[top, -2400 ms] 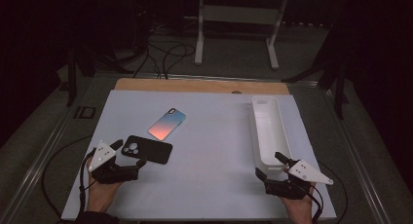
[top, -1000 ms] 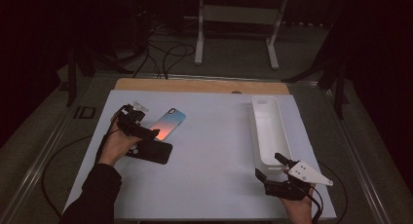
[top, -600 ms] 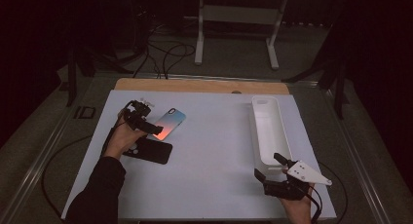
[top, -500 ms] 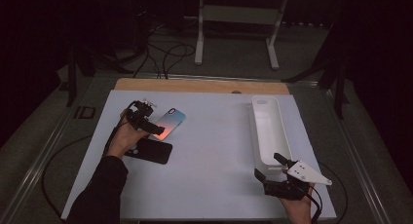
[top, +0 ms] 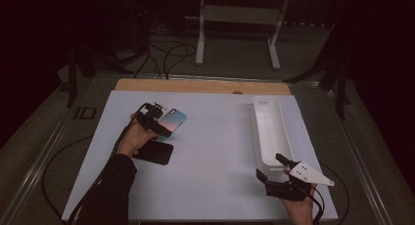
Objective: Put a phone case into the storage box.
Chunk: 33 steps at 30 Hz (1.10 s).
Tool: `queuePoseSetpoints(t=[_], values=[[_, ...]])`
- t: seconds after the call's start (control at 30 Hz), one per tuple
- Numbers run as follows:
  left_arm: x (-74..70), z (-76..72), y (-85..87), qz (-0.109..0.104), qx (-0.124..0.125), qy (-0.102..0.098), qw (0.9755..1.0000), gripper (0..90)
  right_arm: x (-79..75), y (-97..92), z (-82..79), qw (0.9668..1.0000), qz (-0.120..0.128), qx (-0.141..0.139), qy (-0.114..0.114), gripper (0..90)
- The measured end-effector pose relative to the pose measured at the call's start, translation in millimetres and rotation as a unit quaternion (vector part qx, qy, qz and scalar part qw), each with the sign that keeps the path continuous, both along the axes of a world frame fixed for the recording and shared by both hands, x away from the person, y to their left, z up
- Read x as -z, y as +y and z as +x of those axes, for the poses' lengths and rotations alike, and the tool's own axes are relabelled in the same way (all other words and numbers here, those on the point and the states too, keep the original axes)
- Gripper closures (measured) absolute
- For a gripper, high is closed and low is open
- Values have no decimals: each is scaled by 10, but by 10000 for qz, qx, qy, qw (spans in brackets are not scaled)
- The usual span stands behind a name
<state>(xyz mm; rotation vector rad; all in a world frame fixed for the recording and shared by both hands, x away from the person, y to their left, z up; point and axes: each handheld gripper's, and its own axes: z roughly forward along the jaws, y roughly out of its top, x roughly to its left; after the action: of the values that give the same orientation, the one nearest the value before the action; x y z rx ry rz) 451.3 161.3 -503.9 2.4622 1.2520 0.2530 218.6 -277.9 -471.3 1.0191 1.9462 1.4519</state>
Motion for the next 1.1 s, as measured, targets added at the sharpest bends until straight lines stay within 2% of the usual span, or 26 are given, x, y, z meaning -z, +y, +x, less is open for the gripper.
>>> queuePoseSetpoints(t=[0.13,0.33,0.53,0.63,0.83,1.1], values=[[36,20,-44,71,-26,5,10000,21,1,-1,1,10000,0,-4,4,100],[50,46,-67,37,-44,122,9999,48,0,-1,-1,10000,2,1,7,100],[30,50,-62,85,-79,187,9998,102,1,-1,-4,10000,-18,20,14,100],[6,48,-69,139,-56,214,9997,160,3,-4,-4,10000,-29,37,24,100],[3,35,-81,138,-105,202,9996,169,1,0,-4,10000,-29,28,29,100],[-27,5,-76,40,-95,59,9999,170,-3,-10,5,10000,-14,37,21,100]])
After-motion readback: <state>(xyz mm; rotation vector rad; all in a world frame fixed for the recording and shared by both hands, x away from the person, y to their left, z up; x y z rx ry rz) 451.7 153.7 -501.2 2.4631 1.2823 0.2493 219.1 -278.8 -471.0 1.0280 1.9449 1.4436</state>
